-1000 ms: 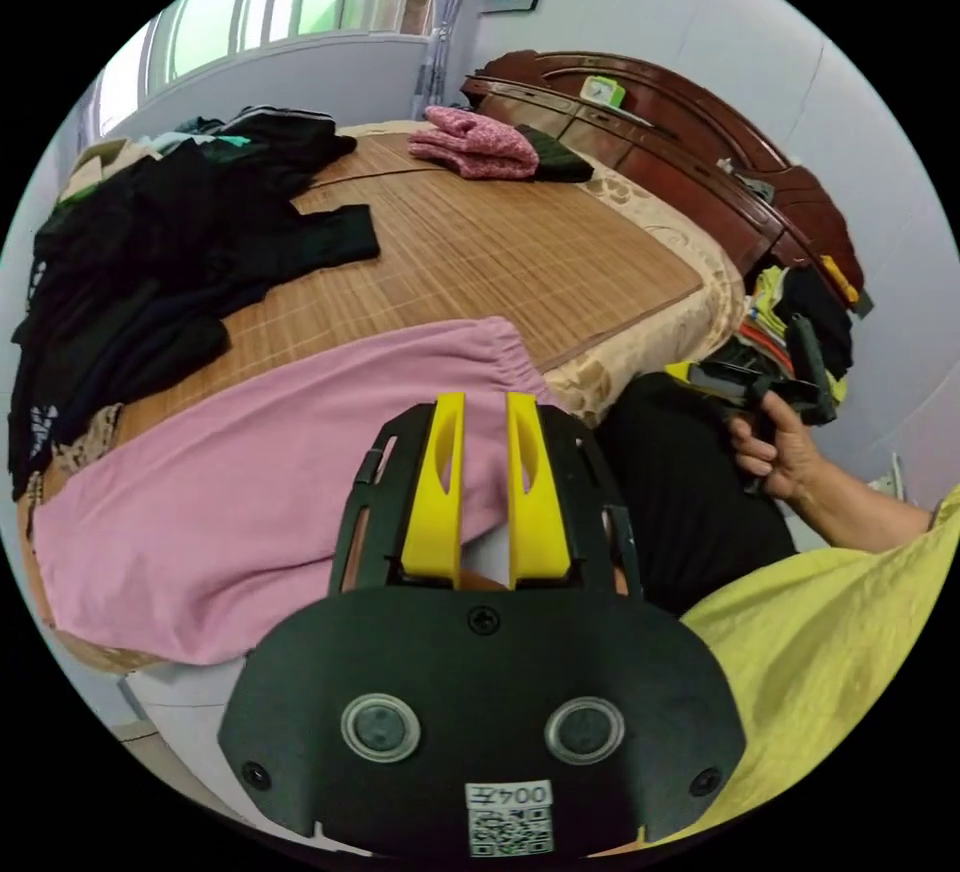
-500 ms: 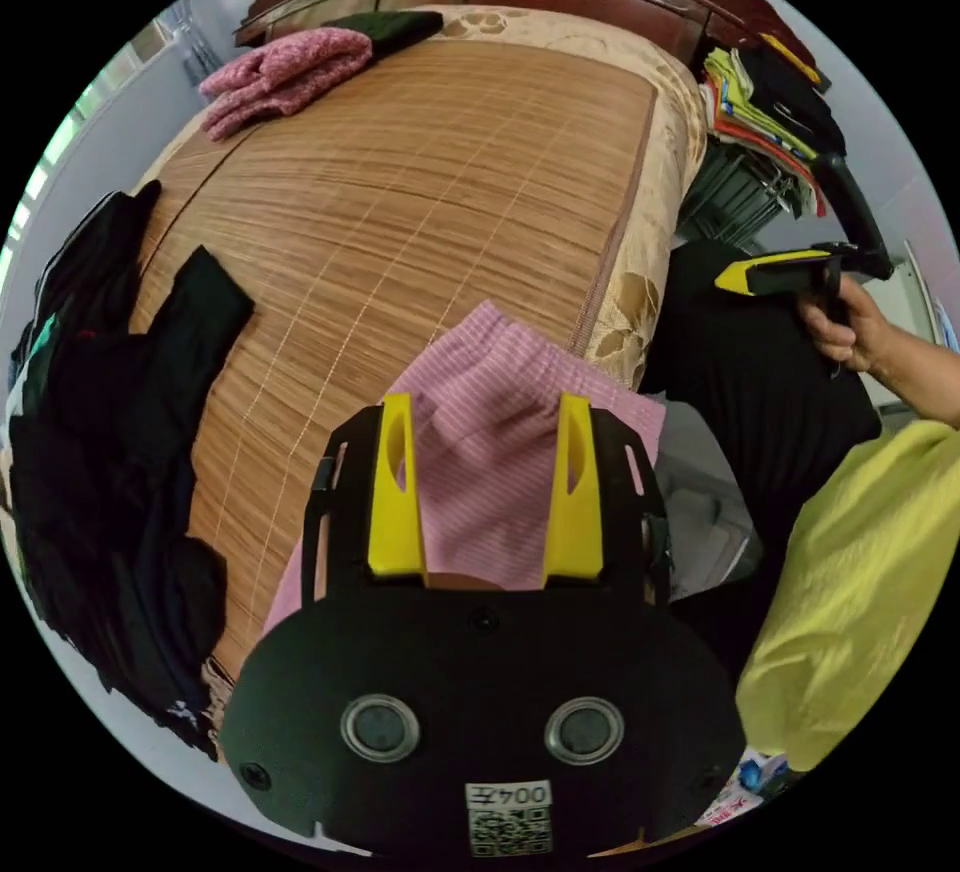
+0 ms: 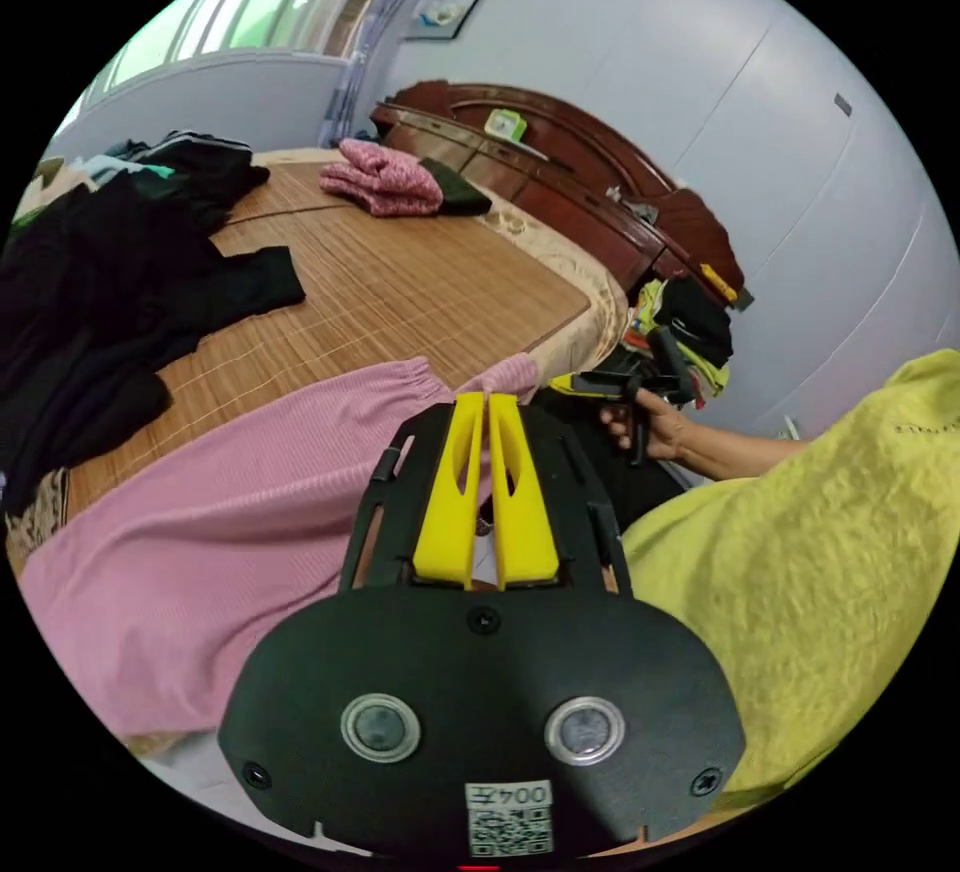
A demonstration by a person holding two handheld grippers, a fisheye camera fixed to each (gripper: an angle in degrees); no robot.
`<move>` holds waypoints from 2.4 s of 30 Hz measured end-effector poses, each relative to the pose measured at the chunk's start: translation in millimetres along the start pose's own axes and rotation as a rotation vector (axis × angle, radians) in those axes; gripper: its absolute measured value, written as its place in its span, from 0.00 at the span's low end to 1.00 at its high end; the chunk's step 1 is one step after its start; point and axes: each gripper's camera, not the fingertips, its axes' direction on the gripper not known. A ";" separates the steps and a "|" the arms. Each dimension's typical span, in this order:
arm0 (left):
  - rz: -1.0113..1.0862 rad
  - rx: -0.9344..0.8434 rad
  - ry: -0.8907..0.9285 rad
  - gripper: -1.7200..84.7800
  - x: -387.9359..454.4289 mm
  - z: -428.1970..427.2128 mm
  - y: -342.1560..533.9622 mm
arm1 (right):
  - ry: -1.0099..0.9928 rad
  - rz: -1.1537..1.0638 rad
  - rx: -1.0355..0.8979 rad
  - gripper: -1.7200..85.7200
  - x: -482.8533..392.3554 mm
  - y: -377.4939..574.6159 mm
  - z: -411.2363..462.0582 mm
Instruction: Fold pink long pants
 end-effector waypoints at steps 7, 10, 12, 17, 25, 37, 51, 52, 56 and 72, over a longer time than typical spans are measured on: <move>-0.092 0.157 -0.039 0.03 9.3 -136.3 119.0 | -0.316 0.139 -0.135 0.30 -52.1 -45.8 110.9; -0.103 0.167 -0.045 0.03 10.6 -170.4 157.5 | -0.353 0.162 -0.222 0.33 -79.2 -68.8 165.0; -0.099 0.167 -0.055 0.03 11.3 -187.6 177.5 | -0.357 0.182 -0.262 0.33 -95.9 -84.7 195.2; -0.101 0.191 -0.040 0.03 9.6 -228.7 224.3 | -0.328 0.233 -0.342 0.34 -151.8 -137.8 276.2; -0.078 0.198 -0.014 0.03 7.0 -300.8 291.3 | -0.130 0.189 -0.420 0.13 -254.8 -184.6 360.7; -0.161 0.446 -0.035 0.03 -49.1 -486.3 374.9 | -0.723 0.194 -0.227 0.06 -446.1 -228.5 381.2; 0.253 0.911 -0.200 0.03 1.8 -834.0 236.7 | -0.693 -0.488 0.397 0.06 -926.0 -336.5 144.6; 0.256 0.927 -0.186 0.03 6.6 -847.4 231.1 | -0.684 -0.489 0.437 0.06 -952.1 -337.7 134.9; 0.269 0.956 -0.141 0.03 19.1 -881.6 222.5 | -0.586 -0.524 0.509 0.06 -1040.3 -345.2 123.1; 0.298 1.070 -0.327 0.02 37.2 -1061.0 259.2 | -0.546 -0.654 0.417 0.06 -1351.4 -382.5 265.4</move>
